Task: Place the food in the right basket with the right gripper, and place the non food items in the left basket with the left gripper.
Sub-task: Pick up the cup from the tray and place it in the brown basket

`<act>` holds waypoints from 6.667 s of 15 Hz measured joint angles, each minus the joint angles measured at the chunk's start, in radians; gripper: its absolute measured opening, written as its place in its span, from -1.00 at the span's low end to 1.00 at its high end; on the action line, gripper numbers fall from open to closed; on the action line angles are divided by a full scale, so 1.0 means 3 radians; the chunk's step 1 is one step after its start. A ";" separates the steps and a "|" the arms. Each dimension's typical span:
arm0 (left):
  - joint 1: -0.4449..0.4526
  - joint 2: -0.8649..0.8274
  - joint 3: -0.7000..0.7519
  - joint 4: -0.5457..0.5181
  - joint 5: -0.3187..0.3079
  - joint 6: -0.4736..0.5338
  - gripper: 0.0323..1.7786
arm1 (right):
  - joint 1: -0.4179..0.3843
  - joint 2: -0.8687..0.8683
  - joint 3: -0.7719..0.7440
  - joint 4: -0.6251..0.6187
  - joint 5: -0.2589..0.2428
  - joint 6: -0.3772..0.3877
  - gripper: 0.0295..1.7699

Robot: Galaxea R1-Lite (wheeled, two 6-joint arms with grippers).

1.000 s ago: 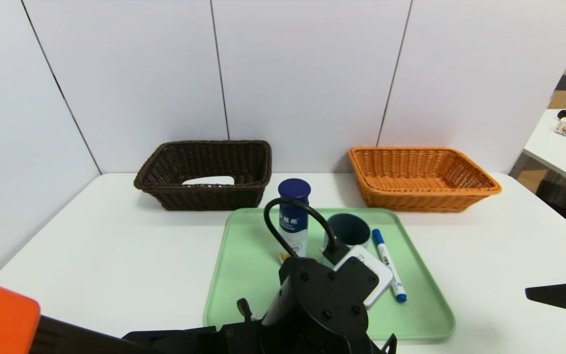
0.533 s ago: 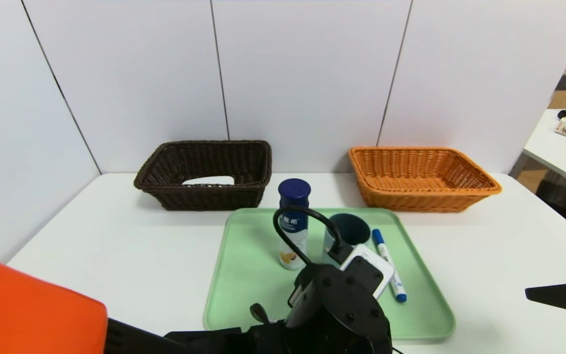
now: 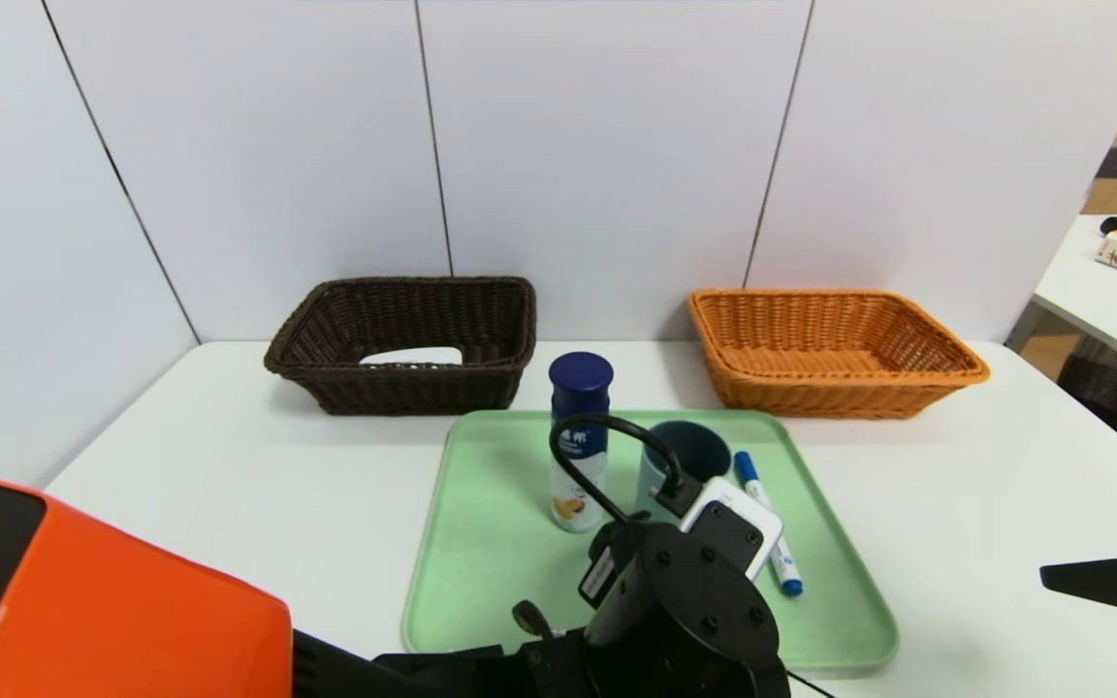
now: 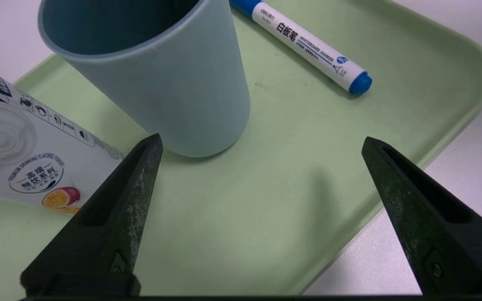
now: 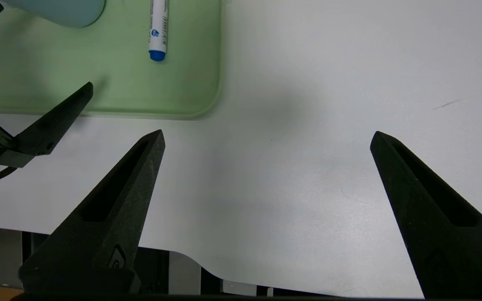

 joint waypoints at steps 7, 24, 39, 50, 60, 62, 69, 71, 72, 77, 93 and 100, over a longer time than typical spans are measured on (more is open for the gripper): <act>0.0087 0.0065 -0.0160 0.0001 0.0004 0.0033 0.90 | 0.0000 -0.0010 -0.0019 -0.0001 -0.0005 -0.0013 0.92; 0.0335 0.0305 -0.0489 -0.0014 0.0004 0.0084 0.90 | 0.0000 -0.0029 -0.0009 0.0001 -0.0003 -0.0013 0.92; 0.0426 0.0465 -0.0794 0.0001 -0.0021 0.0163 0.26 | 0.0000 -0.0035 0.0011 -0.0001 0.0004 -0.0014 0.92; 0.0176 0.0207 -0.0774 0.0040 -0.0008 0.0299 0.25 | 0.0000 -0.0035 0.0018 -0.0001 0.0004 -0.0011 0.92; 0.0011 -0.0508 -0.0872 0.0549 -0.0029 0.0317 0.24 | 0.0001 -0.0032 0.0021 0.0000 0.0013 -0.0014 0.92; 0.0013 -0.0643 -0.0948 0.0687 -0.0030 0.0317 0.24 | 0.0005 -0.0032 0.0024 0.0000 0.0015 -0.0014 0.92; 0.0567 -0.0895 -0.1509 0.1293 -0.0030 0.0327 0.24 | 0.0005 -0.0079 0.0045 -0.0001 0.0013 -0.0030 0.92; 0.0914 -0.0883 -0.1683 0.1455 -0.0046 0.0331 0.24 | 0.0005 -0.0090 0.0040 -0.0001 0.0013 -0.0038 0.92; 0.1116 -0.0869 -0.1762 0.1542 -0.0080 0.0331 0.24 | 0.0005 -0.0098 0.0039 -0.0001 0.0013 -0.0046 0.92; 0.2006 -0.0686 -0.1938 0.1709 -0.0420 0.0367 0.24 | 0.0005 -0.0149 0.0048 -0.0001 0.0010 -0.0054 0.92; 0.2676 0.0765 -0.2652 0.1711 -0.0678 0.0274 0.24 | 0.0002 -0.0138 0.0183 -0.0005 0.0004 -0.0079 0.92; 0.2674 0.0801 -0.2660 0.1719 -0.0678 0.0269 0.48 | 0.0002 -0.0133 0.0194 -0.0005 0.0005 -0.0070 0.92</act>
